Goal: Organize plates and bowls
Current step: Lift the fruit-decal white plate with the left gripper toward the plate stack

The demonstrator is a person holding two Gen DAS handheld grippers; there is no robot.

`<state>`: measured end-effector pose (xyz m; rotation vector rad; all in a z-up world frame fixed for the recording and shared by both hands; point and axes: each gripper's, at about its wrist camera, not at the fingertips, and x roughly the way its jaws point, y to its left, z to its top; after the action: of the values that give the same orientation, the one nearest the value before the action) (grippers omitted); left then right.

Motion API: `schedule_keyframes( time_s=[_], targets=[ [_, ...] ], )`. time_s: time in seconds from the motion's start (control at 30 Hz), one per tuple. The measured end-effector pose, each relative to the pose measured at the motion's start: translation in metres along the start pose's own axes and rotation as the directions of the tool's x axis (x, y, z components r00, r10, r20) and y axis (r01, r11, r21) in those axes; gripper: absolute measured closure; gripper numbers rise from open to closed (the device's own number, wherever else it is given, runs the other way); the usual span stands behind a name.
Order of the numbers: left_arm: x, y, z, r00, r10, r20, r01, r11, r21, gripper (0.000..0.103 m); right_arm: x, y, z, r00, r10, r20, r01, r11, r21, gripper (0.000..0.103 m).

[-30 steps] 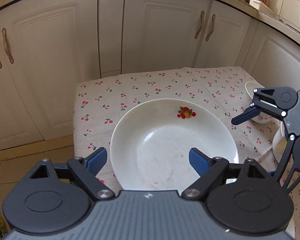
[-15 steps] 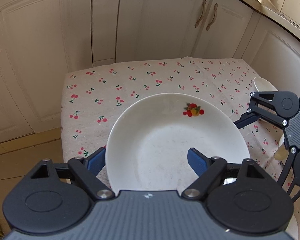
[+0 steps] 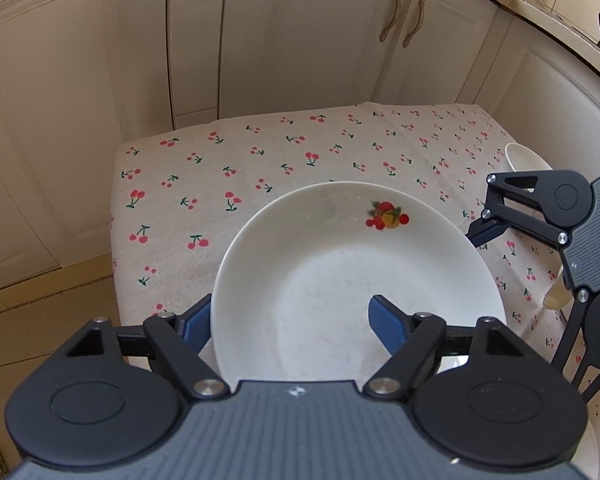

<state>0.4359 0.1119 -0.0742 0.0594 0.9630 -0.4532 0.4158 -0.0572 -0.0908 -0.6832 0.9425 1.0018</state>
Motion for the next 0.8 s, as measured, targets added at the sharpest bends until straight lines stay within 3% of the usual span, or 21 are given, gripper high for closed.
schedule_keyframes(
  time_s=[0.8],
  targets=[
    [0.001, 0.01, -0.002, 0.998, -0.064, 0.014, 0.064, 0.998, -0.009, 0.023, -0.012, 0.007, -0.006, 0.994, -0.05, 0.093, 0.05, 0.999, 0.005, 0.0]
  ],
)
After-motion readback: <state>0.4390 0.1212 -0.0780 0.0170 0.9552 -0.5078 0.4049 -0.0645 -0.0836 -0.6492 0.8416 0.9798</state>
